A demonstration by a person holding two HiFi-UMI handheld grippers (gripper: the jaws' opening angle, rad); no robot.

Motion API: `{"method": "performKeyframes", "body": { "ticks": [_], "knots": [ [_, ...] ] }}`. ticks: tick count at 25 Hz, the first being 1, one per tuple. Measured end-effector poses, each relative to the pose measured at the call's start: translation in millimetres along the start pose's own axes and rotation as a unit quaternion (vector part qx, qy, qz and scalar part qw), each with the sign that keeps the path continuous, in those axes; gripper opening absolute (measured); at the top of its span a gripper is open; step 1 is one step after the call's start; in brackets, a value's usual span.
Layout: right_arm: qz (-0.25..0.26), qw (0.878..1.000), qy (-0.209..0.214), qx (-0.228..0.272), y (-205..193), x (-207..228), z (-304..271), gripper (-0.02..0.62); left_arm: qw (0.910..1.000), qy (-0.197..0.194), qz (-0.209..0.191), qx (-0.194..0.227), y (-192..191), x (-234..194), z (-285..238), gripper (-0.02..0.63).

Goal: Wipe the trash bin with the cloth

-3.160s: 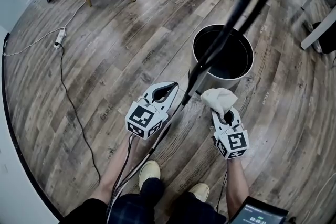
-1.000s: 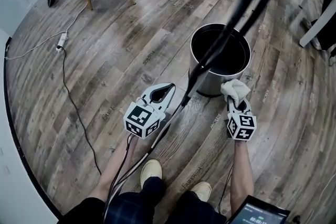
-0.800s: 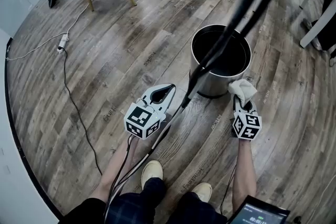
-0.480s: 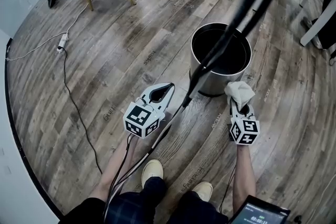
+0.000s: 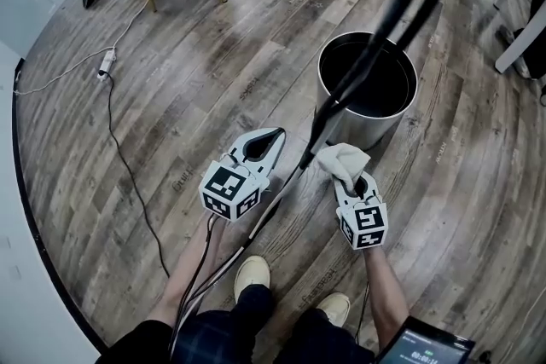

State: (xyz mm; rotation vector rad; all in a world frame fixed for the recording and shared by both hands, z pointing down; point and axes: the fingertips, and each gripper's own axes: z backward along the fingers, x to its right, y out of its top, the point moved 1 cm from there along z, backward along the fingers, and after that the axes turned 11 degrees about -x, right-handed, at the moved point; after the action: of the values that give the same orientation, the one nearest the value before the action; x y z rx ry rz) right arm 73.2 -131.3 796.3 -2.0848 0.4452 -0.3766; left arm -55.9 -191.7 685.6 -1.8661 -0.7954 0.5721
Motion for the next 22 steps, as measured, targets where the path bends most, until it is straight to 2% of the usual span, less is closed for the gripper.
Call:
{"method": "performKeyframes", "body": {
  "ticks": [7, 11, 16, 22],
  "knots": [
    [0.043, 0.997, 0.033, -0.059, -6.8, -43.2, -69.6, 0.091, 1.0, 0.003, 0.002, 0.008, 2.8, -2.1, 7.1, -0.003],
    [0.042, 0.996, 0.029, -0.069, -2.9, -46.5, -93.0, 0.091, 1.0, 0.003, 0.0, 0.007, 2.7, -2.7, 9.0, -0.003],
    [0.056, 0.995, 0.015, -0.08, -3.6, -38.5, -110.1, 0.091, 0.9998, 0.01, 0.015, 0.013, 0.9, -10.1, 13.0, -0.003],
    [0.004, 0.995, -0.02, -0.096, -9.3, -6.0, -122.8, 0.091, 0.9997, 0.008, 0.024, 0.006, -6.6, -13.2, 10.2, -0.003]
  ]
}}
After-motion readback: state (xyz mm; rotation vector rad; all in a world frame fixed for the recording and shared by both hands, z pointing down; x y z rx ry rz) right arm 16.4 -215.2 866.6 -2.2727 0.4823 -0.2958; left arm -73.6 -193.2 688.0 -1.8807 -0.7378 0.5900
